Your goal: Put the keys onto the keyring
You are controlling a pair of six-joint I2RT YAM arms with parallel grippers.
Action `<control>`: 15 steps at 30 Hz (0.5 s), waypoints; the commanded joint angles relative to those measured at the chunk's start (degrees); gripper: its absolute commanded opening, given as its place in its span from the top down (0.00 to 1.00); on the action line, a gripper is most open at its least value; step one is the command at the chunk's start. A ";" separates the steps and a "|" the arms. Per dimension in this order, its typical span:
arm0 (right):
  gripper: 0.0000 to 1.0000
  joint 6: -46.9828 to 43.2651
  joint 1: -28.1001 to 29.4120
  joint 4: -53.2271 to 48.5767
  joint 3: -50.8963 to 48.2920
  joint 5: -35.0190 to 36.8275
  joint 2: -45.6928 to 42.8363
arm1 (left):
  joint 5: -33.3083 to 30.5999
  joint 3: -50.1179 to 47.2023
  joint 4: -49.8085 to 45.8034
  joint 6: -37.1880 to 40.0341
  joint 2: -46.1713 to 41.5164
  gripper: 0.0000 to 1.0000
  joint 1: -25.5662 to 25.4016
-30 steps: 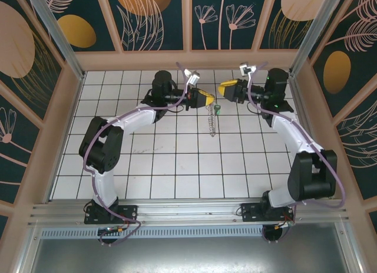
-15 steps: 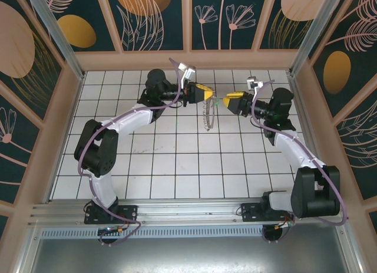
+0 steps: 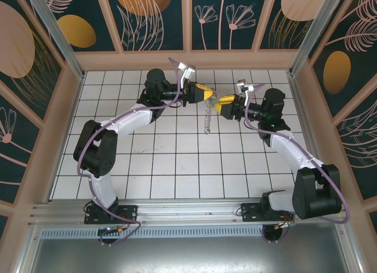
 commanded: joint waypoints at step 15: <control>0.94 -4.86 2.69 -2.86 3.96 -2.84 2.12 | 1.43 0.99 2.81 -0.47 -2.85 1.00 0.24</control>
